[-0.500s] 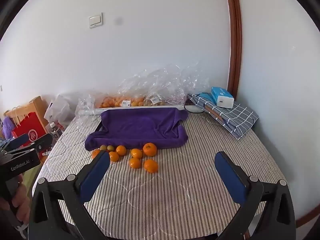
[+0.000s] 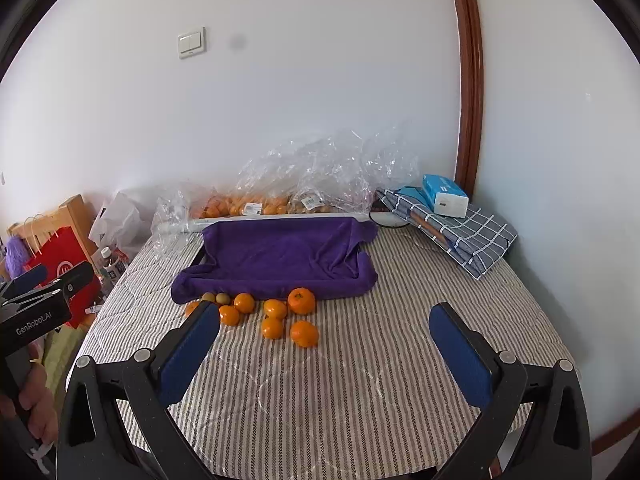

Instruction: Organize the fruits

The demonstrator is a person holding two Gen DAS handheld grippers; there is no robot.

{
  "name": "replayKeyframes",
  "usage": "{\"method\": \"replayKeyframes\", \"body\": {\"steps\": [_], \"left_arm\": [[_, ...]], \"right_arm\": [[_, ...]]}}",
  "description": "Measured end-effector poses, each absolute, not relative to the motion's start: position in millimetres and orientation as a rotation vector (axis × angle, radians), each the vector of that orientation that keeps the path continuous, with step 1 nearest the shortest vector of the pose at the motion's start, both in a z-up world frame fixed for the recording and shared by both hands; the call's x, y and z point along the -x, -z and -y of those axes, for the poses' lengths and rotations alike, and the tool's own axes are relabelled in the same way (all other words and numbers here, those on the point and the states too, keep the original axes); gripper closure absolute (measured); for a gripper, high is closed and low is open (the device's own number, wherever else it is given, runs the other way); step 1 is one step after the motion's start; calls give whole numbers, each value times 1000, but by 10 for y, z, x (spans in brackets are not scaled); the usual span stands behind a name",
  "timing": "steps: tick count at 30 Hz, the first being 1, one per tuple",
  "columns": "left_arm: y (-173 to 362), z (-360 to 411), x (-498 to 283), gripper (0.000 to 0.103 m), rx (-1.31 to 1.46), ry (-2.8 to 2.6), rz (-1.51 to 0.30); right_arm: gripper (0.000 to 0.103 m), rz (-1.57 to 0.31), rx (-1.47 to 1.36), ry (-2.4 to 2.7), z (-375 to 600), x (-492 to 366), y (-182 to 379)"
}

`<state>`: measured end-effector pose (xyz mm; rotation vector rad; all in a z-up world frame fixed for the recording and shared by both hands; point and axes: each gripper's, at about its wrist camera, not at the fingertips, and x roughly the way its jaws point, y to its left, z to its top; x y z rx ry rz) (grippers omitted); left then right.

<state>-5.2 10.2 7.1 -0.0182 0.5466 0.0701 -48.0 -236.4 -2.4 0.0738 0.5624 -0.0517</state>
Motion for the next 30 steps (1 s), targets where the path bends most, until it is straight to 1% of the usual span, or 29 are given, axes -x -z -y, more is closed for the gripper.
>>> {"method": "replayKeyframes", "body": {"steps": [30], "left_arm": [[10, 14, 53, 0, 39, -8, -519]], "right_arm": [[0, -573, -79, 29, 2321, 487, 80]]}}
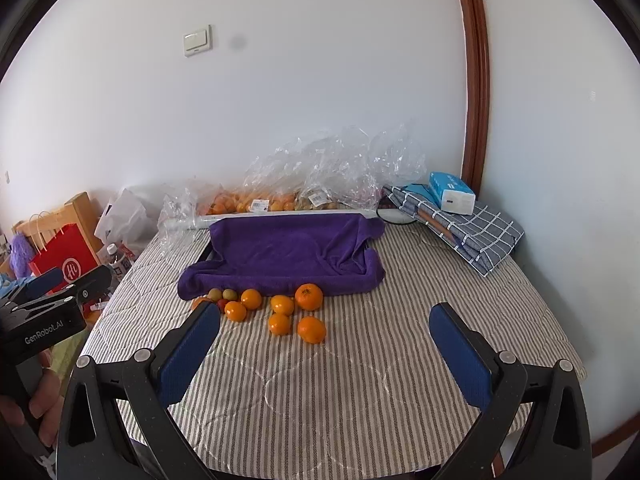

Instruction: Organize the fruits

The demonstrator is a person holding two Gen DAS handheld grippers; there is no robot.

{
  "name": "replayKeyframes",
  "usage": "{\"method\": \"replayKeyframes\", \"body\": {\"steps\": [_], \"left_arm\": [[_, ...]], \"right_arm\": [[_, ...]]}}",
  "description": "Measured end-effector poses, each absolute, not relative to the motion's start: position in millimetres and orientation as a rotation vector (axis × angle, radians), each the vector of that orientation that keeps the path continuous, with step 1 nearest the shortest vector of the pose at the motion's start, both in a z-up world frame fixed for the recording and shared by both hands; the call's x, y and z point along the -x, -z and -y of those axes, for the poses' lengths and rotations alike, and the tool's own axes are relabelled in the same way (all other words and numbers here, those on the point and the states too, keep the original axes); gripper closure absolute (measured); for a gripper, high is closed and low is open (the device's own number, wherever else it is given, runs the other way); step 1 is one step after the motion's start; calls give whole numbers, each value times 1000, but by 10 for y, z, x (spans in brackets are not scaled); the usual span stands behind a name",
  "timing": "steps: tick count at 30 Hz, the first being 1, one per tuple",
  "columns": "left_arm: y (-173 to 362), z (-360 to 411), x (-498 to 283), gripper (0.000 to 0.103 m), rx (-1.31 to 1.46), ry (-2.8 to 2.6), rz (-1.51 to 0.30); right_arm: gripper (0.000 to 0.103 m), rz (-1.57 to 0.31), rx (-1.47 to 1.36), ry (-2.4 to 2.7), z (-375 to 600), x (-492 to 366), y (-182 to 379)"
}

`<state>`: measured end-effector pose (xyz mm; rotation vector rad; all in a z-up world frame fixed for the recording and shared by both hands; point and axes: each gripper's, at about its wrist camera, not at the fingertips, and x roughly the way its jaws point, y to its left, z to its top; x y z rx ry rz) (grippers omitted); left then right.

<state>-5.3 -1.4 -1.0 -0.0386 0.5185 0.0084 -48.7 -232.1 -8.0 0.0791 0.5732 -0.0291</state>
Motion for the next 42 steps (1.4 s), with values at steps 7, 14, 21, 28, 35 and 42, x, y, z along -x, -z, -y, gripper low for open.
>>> {"method": "replayKeyframes", "body": {"steps": [7, 14, 21, 28, 35, 42], "left_arm": [[-60, -1, 17, 0, 49, -16, -511], [-113, -10, -25, 0, 65, -16, -502], [-70, -9, -173, 0, 63, -1, -525], [179, -90, -512, 0, 39, 3, -584], [677, -309, -919, 2, 42, -25, -702], [1231, -462, -1132, 9, 44, -5, -815]], "right_arm": [[0, -556, -91, 23, 2304, 451, 60], [0, -547, -92, 23, 2314, 376, 36], [0, -553, -85, 38, 2330, 195, 66], [0, -602, -62, 5, 2290, -120, 290], [24, -723, -75, -29, 2244, -593, 855], [44, -839, -41, -59, 2176, -846, 1544]]}}
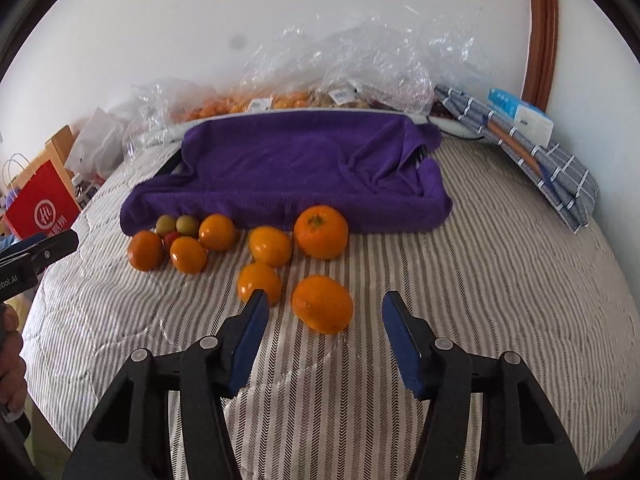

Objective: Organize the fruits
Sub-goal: 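Grasp the large orange with the right gripper while the left gripper grasps a tangerine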

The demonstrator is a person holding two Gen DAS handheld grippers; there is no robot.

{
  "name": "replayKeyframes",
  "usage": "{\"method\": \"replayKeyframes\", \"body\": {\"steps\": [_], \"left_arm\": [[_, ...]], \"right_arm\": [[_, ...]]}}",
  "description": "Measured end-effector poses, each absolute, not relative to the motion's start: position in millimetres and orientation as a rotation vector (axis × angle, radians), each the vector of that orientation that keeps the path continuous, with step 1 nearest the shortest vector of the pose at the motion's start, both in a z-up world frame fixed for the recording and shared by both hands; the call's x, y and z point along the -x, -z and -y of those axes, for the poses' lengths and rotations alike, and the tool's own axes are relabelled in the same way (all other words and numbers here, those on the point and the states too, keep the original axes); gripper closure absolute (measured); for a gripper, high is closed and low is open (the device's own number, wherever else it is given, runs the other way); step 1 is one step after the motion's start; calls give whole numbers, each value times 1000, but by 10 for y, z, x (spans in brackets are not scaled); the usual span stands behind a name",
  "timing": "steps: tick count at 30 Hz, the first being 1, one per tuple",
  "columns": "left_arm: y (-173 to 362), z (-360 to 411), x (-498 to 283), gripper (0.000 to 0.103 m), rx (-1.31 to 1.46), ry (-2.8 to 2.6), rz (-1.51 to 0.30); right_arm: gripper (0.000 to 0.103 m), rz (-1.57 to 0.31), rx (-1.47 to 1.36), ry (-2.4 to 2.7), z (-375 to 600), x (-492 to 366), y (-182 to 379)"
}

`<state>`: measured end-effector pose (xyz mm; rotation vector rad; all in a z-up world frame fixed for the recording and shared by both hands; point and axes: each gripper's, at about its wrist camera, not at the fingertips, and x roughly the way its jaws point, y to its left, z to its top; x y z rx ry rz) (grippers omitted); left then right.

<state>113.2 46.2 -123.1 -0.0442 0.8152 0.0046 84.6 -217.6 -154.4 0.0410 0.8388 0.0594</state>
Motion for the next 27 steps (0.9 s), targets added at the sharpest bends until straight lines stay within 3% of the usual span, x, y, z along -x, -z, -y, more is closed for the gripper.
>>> {"method": "replayKeyframes", "body": {"steps": [8, 10, 14, 23, 25, 27], "left_arm": [[1531, -421, -1278, 10, 69, 59, -874], [1560, -382, -1329, 14, 79, 90, -883], [1605, -293, -1398, 16, 95, 140, -880], [1764, -69, -1548, 44, 64, 177, -878], [1780, -78, -1567, 61, 85, 202, -881], [1788, -89, -1569, 63, 121, 211, -877]], "right_arm": [[53, -885, -22, -38, 2154, -1043, 1878], [54, -877, -22, -30, 2164, -1073, 1908], [65, -868, -27, -50, 2184, -1103, 1909], [65, -847, -41, -45, 2244, -1006, 1897], [65, -835, -56, -45, 2274, -979, 1885], [65, -829, -57, -38, 2286, -957, 1875]]}}
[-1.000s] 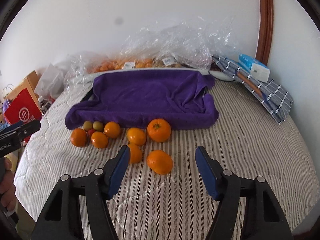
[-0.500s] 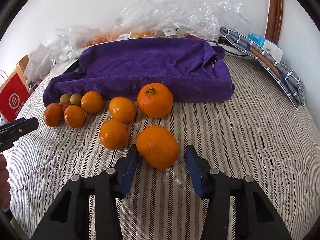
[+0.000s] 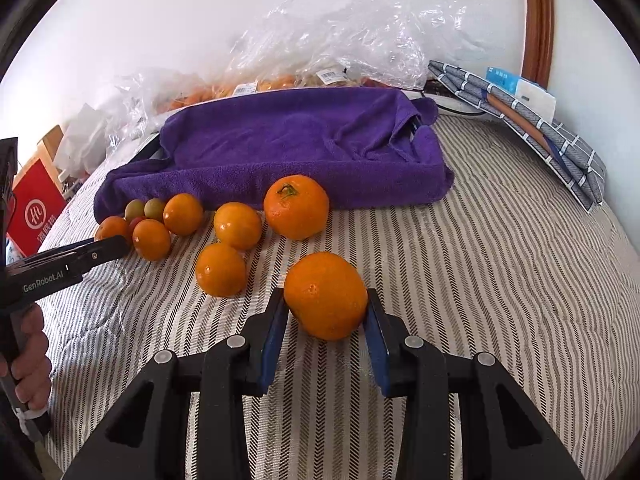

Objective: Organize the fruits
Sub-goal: 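Grasp the large orange with the right gripper while the left gripper grasps a tangerine, then carry the held fruits onto the purple towel with both grippers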

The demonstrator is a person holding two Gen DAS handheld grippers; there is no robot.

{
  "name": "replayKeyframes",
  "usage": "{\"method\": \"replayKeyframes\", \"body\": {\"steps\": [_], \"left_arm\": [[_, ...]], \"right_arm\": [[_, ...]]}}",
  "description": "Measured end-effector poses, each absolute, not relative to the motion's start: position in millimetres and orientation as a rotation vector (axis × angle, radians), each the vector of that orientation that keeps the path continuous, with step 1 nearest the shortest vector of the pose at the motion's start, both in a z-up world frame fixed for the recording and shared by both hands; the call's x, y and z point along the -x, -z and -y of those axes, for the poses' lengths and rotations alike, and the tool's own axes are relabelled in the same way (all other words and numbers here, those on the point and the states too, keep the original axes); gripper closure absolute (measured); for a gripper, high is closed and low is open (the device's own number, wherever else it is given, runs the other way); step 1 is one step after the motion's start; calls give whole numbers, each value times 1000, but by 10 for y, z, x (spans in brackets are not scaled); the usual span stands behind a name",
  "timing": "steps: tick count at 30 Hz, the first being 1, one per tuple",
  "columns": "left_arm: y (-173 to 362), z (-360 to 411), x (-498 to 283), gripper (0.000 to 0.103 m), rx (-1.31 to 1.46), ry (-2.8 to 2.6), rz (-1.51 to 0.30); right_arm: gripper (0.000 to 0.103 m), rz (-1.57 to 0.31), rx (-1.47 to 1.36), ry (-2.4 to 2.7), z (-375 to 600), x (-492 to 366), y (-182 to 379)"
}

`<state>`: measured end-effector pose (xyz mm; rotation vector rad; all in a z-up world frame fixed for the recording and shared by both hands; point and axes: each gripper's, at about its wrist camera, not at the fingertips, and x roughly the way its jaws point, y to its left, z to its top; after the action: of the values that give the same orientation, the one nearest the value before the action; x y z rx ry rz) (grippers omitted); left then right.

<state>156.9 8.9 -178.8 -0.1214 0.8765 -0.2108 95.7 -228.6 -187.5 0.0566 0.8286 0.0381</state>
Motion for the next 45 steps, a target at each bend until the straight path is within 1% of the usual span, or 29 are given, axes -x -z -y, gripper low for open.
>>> {"method": "replayKeyframes", "body": {"steps": [6, 15, 27, 37, 45], "left_arm": [[1736, -127, -1474, 64, 118, 204, -862], [1435, -300, -1461, 64, 130, 155, -824], [982, -342, -1927, 64, 133, 99, -744], [982, -47, -2511, 64, 115, 138, -741], [1125, 152, -2865, 64, 80, 139, -746]], "right_arm": [[65, -823, -65, -34, 2329, -902, 1825], [65, -769, -51, -41, 2359, -955, 1532], [65, -675, -72, -46, 2377, -1538, 1092], [65, -667, -73, -32, 2415, -2091, 1093], [65, -668, -46, -21, 2401, -2465, 1118]]}}
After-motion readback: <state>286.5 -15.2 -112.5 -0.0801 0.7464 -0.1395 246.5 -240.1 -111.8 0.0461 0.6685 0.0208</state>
